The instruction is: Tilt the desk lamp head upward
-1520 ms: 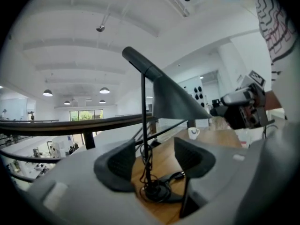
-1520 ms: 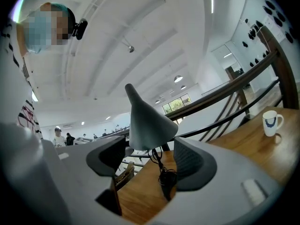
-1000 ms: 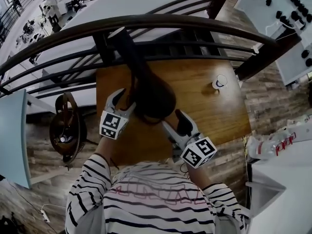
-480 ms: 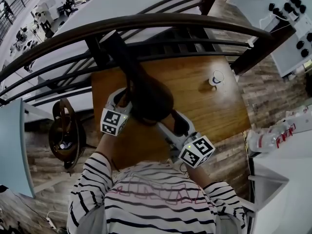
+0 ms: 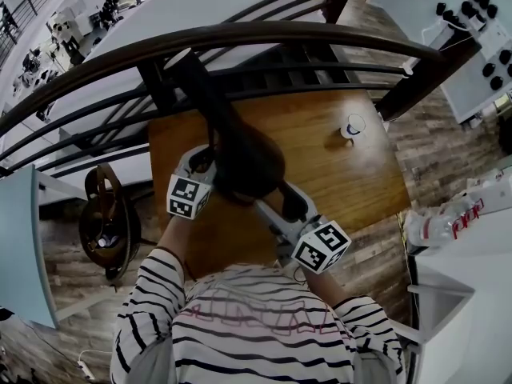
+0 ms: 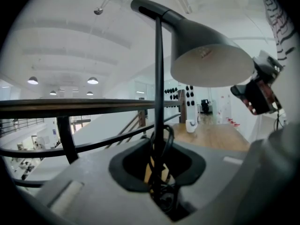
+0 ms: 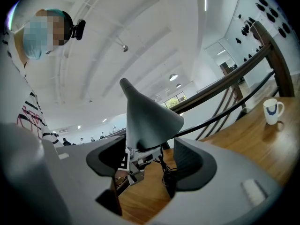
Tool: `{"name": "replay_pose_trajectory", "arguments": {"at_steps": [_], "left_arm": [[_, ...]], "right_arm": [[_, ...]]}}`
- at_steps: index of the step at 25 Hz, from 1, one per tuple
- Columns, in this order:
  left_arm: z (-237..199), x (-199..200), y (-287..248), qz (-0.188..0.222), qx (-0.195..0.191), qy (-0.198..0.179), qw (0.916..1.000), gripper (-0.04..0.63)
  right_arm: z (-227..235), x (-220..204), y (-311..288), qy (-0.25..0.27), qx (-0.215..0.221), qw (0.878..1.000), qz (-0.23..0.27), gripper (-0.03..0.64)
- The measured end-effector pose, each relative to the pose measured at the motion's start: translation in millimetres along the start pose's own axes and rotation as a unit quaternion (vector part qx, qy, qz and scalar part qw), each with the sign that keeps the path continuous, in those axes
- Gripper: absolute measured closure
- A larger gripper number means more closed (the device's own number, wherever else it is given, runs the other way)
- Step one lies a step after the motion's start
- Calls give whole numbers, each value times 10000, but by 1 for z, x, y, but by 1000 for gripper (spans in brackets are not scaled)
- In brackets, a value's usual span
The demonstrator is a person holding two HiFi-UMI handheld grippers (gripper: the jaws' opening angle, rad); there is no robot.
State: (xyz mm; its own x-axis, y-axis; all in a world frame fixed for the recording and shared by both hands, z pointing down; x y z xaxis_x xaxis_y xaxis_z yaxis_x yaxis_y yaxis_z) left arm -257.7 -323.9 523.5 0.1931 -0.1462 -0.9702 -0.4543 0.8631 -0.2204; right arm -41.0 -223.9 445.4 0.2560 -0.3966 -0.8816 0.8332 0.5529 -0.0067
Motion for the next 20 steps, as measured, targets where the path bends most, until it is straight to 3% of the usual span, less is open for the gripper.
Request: {"name": "replay_pose_trajectory", "arguments": {"at_steps": [20], "left_arm": [[-2, 1, -2, 1, -78, 211, 9997, 523]], "right_arm": [[-2, 11, 3, -204, 38, 9995, 254, 313]]}}
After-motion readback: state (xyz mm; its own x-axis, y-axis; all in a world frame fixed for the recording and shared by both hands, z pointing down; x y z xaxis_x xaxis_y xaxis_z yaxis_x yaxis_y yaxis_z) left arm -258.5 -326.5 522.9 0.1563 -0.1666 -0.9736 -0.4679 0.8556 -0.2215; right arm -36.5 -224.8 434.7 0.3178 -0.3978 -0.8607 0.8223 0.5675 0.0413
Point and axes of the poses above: the fingertips, and each gripper's own axes: y backward along the fingers, z to its right, x out of its top, the point moved 7 cm from there along y, backward along the fingers, and after that the axes turned 4 degrees about x, right-handed, at the moved point
